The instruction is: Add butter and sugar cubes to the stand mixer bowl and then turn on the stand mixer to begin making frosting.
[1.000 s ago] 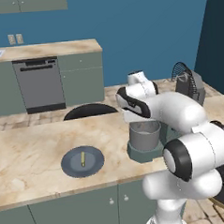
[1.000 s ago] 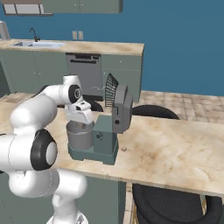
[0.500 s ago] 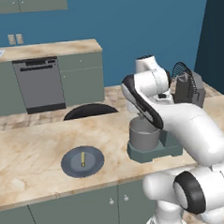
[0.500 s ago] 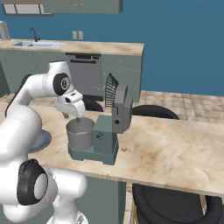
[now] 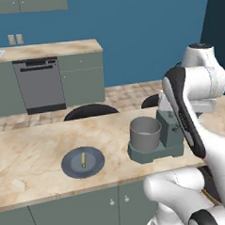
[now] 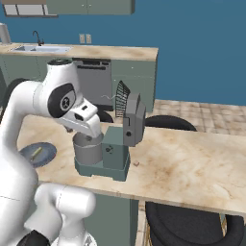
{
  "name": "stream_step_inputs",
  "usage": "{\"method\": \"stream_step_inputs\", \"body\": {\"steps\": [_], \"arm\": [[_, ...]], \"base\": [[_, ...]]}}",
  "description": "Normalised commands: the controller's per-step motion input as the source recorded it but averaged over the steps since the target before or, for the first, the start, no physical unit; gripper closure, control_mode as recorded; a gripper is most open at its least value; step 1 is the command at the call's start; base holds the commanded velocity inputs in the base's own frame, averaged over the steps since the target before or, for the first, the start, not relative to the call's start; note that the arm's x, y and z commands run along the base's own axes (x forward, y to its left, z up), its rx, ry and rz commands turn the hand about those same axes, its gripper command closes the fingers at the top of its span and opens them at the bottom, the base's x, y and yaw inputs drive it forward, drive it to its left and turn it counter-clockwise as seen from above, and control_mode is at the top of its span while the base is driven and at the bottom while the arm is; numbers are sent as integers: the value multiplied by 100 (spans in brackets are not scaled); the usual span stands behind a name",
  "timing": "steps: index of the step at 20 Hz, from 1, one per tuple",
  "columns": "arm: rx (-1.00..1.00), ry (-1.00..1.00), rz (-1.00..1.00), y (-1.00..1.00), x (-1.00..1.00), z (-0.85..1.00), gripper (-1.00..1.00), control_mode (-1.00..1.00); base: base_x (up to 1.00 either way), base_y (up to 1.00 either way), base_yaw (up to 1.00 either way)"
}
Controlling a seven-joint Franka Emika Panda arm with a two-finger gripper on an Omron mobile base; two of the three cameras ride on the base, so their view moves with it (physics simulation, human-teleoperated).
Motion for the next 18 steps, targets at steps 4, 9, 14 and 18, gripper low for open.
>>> {"method": "stream_step_inputs", "body": {"steps": [4,9,14,18], "arm": [[30,-19,48,-83,-77,7,-100,-100],[26,-28,51,-87,-38,0,-100,-100],[7,-33,46,-87,-8,-6,-100,-100],[2,-41,53,-56,2,-30,-100,-100]], "base": [[0,0,0],[0,0,0],[0,0,0],[0,0,0]]}}
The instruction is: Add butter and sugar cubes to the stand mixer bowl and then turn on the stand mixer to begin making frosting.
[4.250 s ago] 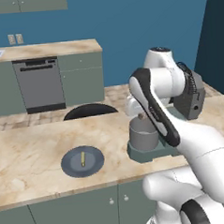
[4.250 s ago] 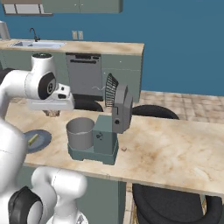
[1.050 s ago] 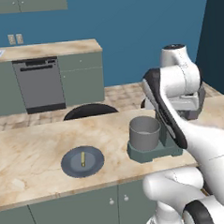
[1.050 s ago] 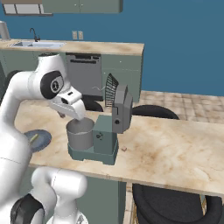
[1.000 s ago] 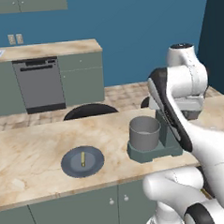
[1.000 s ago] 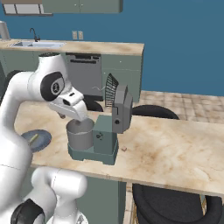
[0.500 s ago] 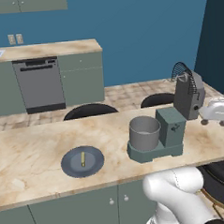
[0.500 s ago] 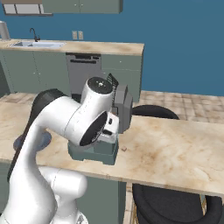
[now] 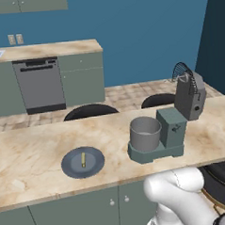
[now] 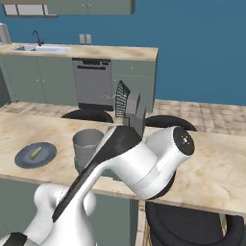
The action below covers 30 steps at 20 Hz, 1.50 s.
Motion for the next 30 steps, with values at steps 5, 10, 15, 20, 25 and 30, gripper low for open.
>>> {"method": "stream_step_inputs", "body": {"steps": [5,10,15,20,25,30], "arm": [[2,-36,51,-36,31,-43,-100,-100],[0,-30,43,-3,59,-58,-100,-100],[2,-19,29,0,71,-55,-100,-100],[7,-4,8,0,58,-48,-100,-100],[9,0,-1,0,57,-46,-100,-100],[6,0,-1,0,63,-39,-100,-100]], "base": [[0,0,0],[0,0,0],[0,0,0],[0,0,0],[0,0,0],[0,0,0]]}}
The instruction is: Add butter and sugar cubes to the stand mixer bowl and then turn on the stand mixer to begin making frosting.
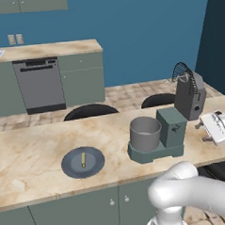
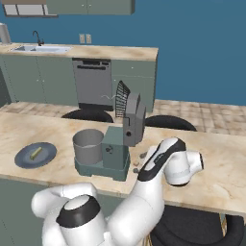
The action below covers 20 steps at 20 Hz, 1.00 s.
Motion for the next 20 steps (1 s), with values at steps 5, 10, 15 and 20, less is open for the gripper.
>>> {"method": "stream_step_inputs", "body": {"steps": [5,10,15,20], "arm": [[1,-1,0,-6,45,-36,-100,-100],[0,-2,0,-5,37,-38,-100,-100],[0,-3,0,0,32,-30,-100,-100],[0,-1,0,0,34,-30,-100,-100]], "base": [[0,0,0],[0,0,0],[0,0,0],[0,0,0]]}}
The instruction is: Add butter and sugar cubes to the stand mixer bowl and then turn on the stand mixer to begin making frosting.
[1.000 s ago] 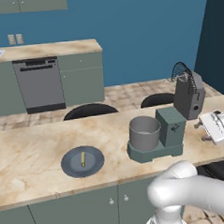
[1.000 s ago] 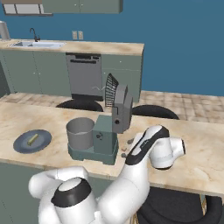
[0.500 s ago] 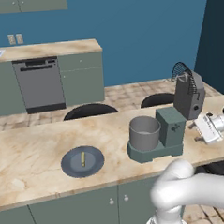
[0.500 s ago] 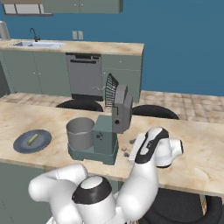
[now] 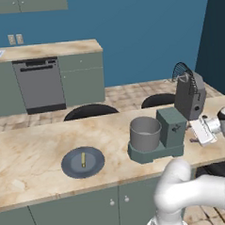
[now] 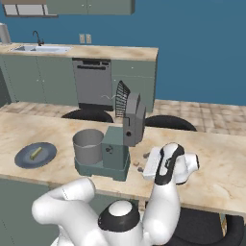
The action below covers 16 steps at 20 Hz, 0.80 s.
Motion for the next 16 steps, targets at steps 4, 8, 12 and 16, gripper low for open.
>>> {"method": "stream_step_inputs", "body": {"steps": [4,8,12,16], "arm": [[0,0,0,0,18,-23,-100,-100],[0,0,0,0,12,-19,-100,-100],[0,0,0,0,11,-8,-100,-100],[0,0,0,5,9,-3,-100,-100]], "base": [[0,0,0],[0,0,0],[0,0,0],[0,0,0]]}}
